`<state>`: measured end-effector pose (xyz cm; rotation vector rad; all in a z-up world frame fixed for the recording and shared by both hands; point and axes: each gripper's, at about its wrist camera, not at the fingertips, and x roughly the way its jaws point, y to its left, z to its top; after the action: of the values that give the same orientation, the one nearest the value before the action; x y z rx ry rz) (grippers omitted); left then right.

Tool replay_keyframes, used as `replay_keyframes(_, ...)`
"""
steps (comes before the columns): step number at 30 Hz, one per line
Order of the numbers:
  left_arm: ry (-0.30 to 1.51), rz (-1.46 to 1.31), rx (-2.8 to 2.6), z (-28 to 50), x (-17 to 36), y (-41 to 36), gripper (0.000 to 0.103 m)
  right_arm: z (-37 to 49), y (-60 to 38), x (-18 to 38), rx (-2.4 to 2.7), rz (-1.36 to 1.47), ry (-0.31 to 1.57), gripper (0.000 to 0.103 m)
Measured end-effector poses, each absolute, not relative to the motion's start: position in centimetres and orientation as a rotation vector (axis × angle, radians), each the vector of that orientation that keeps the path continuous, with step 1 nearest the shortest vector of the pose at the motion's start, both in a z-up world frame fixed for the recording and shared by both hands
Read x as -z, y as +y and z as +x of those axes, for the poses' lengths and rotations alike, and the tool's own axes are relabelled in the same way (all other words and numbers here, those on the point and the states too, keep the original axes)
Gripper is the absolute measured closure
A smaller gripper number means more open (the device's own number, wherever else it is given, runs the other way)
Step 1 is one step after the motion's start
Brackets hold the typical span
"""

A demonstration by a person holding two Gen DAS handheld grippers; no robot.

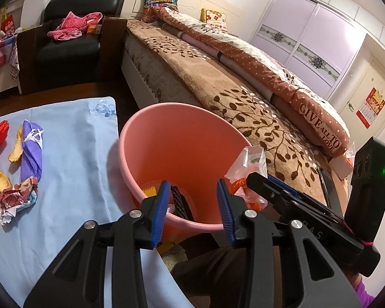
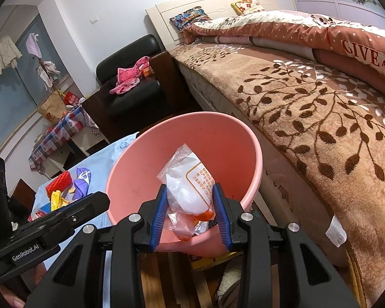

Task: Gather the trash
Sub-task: 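Open the left gripper to drop the yellow net while the right drops the white bag, then move both open grippers back over the trash on the table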

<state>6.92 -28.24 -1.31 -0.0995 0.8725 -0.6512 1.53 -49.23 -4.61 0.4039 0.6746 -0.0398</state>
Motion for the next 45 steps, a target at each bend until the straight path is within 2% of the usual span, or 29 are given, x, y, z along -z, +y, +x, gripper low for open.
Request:
replay_keyframes(2,0.873,-0.105,0.649,6.9,1.2,-28.0,0.065,1.5,-49.2,4.6,0.038,0.405,0.673,0.062)
replay_keyframes(28,0.834,-0.061,0.522,5.6,0.5,-24.4,0.065,1.1,-44.9,3.8,-0.042,0.348,0.679,0.062)
replay_keyframes(45,0.781,-0.114,0.363,5.0,-0.3,-16.9,0.065,1.2,-39.3,2.9,-0.131,0.258,0.697,0.062)
